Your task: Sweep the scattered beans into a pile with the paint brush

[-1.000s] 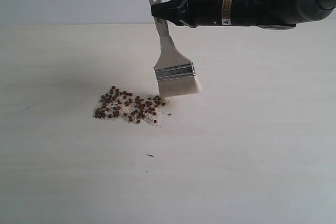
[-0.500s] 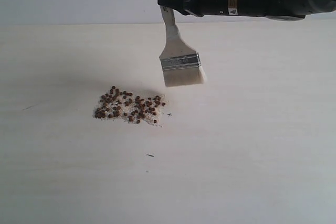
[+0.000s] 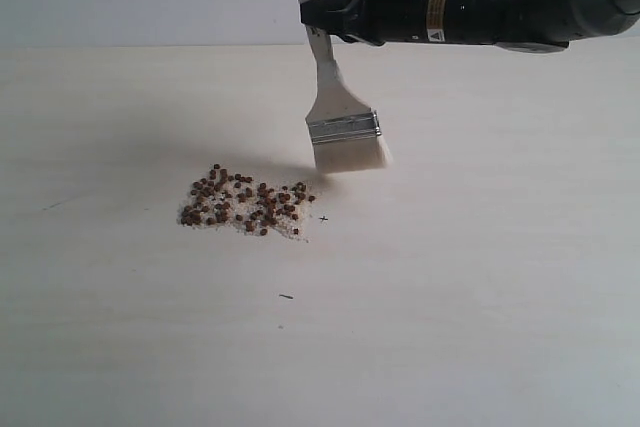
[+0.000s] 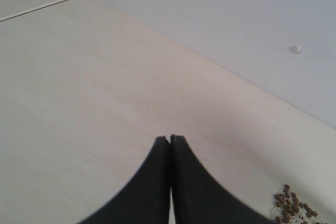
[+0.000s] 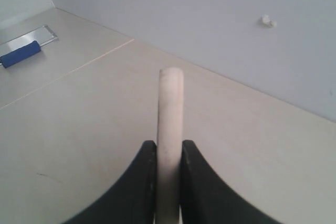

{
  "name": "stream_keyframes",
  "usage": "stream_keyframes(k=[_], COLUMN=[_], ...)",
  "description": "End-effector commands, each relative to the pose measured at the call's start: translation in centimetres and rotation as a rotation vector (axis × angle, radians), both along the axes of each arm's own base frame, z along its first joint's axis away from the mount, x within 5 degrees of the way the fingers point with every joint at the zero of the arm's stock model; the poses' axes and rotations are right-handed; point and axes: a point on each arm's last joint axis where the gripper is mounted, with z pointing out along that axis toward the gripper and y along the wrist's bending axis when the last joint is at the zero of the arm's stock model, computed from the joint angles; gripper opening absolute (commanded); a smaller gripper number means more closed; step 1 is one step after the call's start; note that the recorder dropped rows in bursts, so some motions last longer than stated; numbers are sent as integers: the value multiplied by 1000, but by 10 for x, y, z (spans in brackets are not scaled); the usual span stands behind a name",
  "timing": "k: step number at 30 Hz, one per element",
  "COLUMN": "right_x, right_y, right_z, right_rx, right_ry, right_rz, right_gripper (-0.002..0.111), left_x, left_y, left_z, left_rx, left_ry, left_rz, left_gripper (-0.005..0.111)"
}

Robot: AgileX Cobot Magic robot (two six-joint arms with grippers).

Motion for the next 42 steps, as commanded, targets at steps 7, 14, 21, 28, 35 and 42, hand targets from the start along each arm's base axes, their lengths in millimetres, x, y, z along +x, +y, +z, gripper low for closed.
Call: stream_keyframes(k=[7,14,21,28,35,42], right_x=[-4,-8,-2,-5,-4,-7], right_y=[11,14,10,12,12,15], right_z=[0,2,-1,-1,-12,-13], right_rx=[-7,17,-35,-27,-44,5], right_ry=[-7,-18,-25,-34,-19,-16], right_rz=[9,63,-8,25,28,86], right_gripper=[0,0,0,0,0,0], left_x=[-1,-1,-1,-1,-1,-1], left_y=[0,0,0,0,0,0], left_z=[-1,-1,-1,-1,-1,-1], left_rx=[-4,-7,-7,-5,-5,-5], left_ry=[-3,-3,-3,-3,-3,-3], left_rz=[2,2,2,2,2,2], left_gripper=[0,0,0,0,0,0])
